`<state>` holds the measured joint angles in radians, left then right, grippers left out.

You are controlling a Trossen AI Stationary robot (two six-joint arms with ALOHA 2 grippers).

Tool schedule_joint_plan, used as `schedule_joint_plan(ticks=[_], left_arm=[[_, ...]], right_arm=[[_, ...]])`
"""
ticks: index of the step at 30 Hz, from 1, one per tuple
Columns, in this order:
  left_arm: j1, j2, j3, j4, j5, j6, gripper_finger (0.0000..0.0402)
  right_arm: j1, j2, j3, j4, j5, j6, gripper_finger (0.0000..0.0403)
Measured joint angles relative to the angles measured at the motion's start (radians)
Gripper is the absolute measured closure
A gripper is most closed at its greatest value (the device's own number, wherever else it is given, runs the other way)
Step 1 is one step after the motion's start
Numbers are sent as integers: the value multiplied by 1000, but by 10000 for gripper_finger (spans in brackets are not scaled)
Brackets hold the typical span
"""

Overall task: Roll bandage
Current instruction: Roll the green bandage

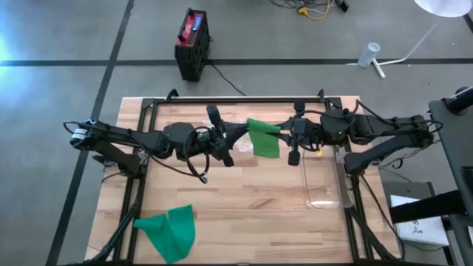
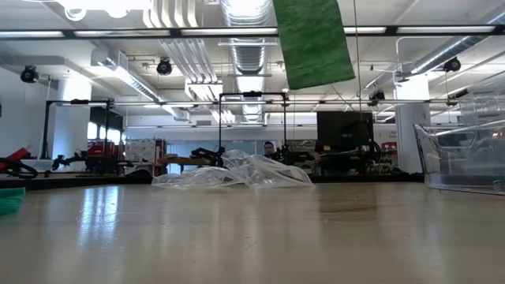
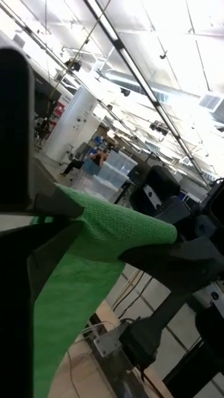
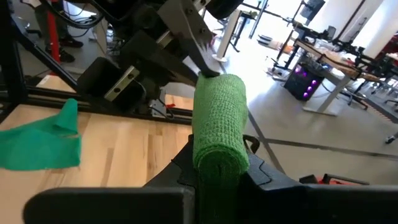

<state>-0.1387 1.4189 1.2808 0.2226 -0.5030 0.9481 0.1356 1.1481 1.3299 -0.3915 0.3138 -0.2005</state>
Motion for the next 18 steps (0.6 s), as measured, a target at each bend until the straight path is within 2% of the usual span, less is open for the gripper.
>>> schedule_joint_plan(ticks=[7,18], left_arm=[[-1,0,2,6,-2,2,399],[-5,1,13,1,-3,11,401]], right_arm=[[0,0,-1,0,0,3,364],[1,26,0,-3,0,7,364]])
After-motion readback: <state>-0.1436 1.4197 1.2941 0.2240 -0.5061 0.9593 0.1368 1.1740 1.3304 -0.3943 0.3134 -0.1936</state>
